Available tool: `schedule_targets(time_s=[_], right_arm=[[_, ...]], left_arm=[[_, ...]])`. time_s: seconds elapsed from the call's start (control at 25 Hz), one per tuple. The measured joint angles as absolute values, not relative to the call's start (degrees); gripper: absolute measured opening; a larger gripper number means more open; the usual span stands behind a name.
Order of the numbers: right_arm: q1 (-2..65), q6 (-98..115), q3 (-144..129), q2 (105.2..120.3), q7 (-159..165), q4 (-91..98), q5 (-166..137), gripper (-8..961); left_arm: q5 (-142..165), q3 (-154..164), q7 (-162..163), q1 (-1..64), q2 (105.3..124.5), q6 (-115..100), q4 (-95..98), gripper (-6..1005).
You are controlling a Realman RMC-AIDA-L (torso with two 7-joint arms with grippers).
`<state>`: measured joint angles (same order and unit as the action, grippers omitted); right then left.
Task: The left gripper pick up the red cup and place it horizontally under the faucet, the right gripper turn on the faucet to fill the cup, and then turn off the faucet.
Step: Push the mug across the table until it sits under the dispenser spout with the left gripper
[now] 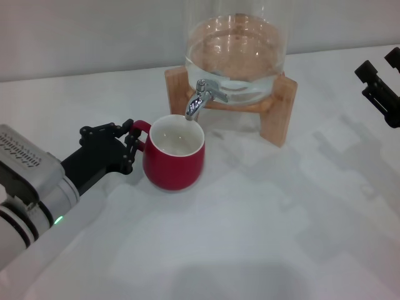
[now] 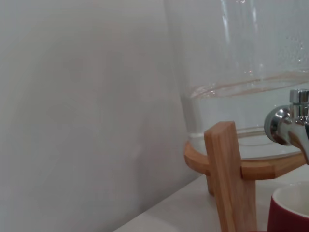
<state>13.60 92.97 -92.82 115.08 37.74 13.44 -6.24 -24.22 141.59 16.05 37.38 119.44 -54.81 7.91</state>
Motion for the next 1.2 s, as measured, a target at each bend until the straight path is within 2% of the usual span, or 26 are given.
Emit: schedule_targets(time_s=[1.2], right_arm=[[13.9,92.1,-93.1,115.14,37.9,14.0,-6.2,855]], left_arm=[[-20.8,141.7,15.8,40.9,119.53,-50.3,7.9,115]])
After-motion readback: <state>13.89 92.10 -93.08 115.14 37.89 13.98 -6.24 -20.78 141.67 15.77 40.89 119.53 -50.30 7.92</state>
